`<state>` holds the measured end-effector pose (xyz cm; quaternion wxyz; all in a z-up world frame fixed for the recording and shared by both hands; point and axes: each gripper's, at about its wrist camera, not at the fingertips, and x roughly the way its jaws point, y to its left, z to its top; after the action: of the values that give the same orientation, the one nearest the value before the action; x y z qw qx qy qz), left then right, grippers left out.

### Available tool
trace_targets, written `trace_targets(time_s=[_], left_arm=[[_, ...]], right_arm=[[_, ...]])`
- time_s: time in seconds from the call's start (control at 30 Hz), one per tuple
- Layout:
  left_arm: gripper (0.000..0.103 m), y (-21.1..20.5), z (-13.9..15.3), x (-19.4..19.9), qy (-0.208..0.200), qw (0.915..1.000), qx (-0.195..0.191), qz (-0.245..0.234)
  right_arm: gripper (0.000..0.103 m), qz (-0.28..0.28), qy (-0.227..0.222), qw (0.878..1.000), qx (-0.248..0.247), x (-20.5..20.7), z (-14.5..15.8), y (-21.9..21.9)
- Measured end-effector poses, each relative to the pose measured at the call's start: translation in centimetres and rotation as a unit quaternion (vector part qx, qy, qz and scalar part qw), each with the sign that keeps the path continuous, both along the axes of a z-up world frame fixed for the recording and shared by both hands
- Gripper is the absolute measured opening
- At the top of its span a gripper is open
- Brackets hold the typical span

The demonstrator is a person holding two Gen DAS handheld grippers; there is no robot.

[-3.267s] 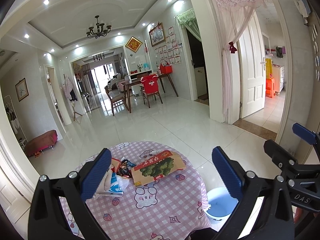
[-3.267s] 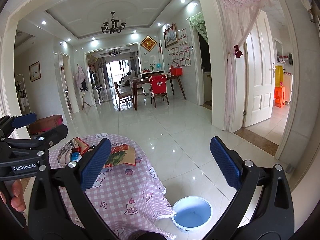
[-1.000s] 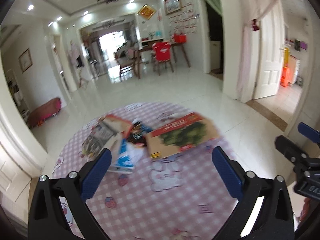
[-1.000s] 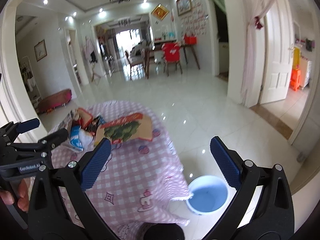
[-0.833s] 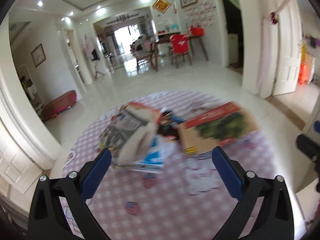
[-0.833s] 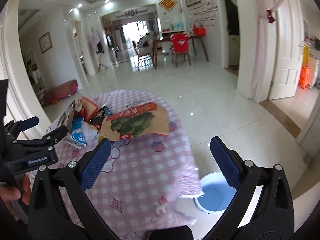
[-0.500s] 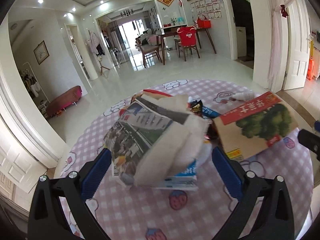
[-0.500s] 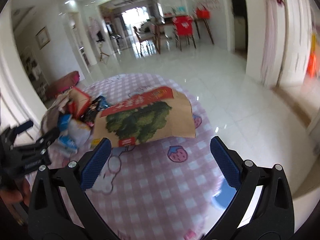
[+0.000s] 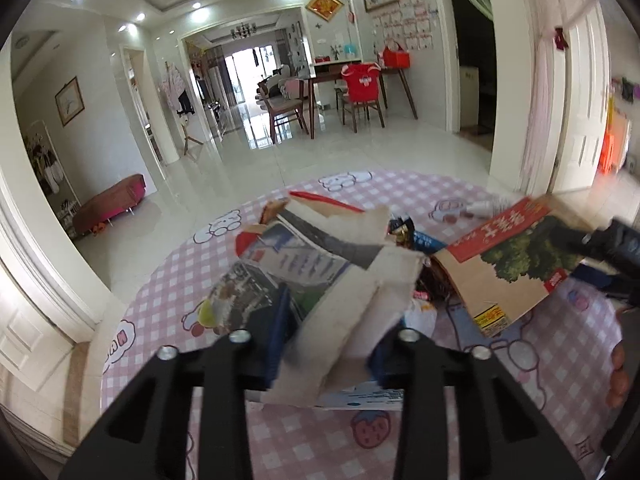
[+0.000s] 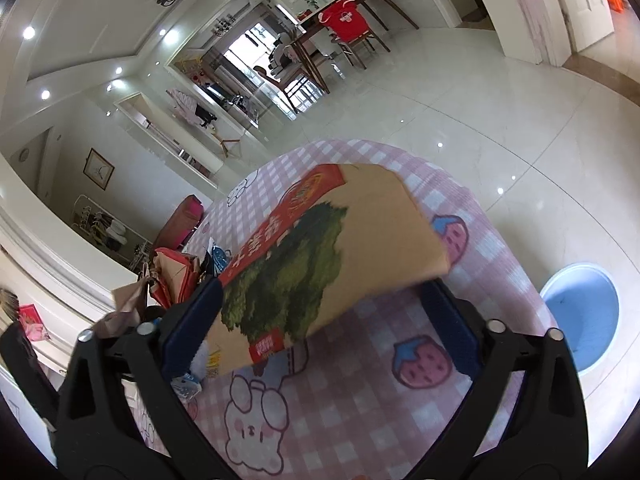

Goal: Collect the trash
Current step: 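Grasp the printed cardboard box with the right tool while the left tool grasps white paper, then carry items to the blue bucket and open the left tool while the right tool holds the box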

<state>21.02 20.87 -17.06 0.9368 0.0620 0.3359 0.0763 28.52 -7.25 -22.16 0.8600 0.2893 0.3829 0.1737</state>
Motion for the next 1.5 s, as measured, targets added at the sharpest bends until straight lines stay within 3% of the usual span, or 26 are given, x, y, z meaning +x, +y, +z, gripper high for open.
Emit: trace_targets(time_s=[0.03, 0.07, 0.27, 0.37, 0.53, 0.77, 0.97, 1.2, 1.43, 1.5], left_arm=[[0.026, 0.3, 0.3, -0.3, -0.002, 1.0000, -0.002, 0.001], [0.024, 0.5, 0.5, -0.4, -0.005, 1.0000, -0.003, 0.002], [0.014, 2.0, 2.2, -2.3, -0.038, 0.9988, -0.015, 0.028], [0.011, 2.7, 3.7, -3.8, -0.062, 0.9971, -0.026, 0.036], [0.010, 2.6, 6.8, -6.5, -0.104, 0.9927, -0.056, 0.027], [0.010, -1.3, 11.3, -9.6, -0.152, 0.9831, -0.091, -0.046], [0.010, -9.0, 12.1, -8.3, -0.135, 0.9740, -0.113, -0.143], [0.010, -23.5, 7.8, -2.5, -0.040, 0.9522, -0.117, -0.279], [0.011, -35.5, -0.1, 3.8, 0.064, 0.9306, -0.099, -0.347], [0.015, -37.6, -2.1, 5.1, 0.088, 0.9258, -0.092, -0.356]], right_arm=[[0.057, 0.006, 0.003, 1.000, 0.006, 0.1, -0.1, 0.0], [0.043, 0.010, 0.005, 1.000, 0.010, 0.3, -0.3, 0.1], [0.015, 0.040, -0.021, 0.998, 0.031, 0.3, 0.5, 1.3], [0.005, 0.050, -0.057, 0.996, 0.042, -0.5, 2.2, 1.3], [0.003, 0.059, -0.113, 0.991, 0.043, -2.6, 6.0, 1.0], [0.003, 0.048, -0.161, 0.984, 0.052, -6.9, 10.2, -2.8], [0.003, -0.020, -0.195, 0.981, 0.008, -11.4, 11.6, -10.2], [0.003, -0.140, -0.175, 0.972, -0.076, -16.1, 8.8, -20.4], [0.003, -0.217, -0.113, 0.962, -0.117, -16.7, 3.5, -27.9], [0.003, -0.231, -0.097, 0.961, -0.120, -16.4, 1.8, -29.4]])
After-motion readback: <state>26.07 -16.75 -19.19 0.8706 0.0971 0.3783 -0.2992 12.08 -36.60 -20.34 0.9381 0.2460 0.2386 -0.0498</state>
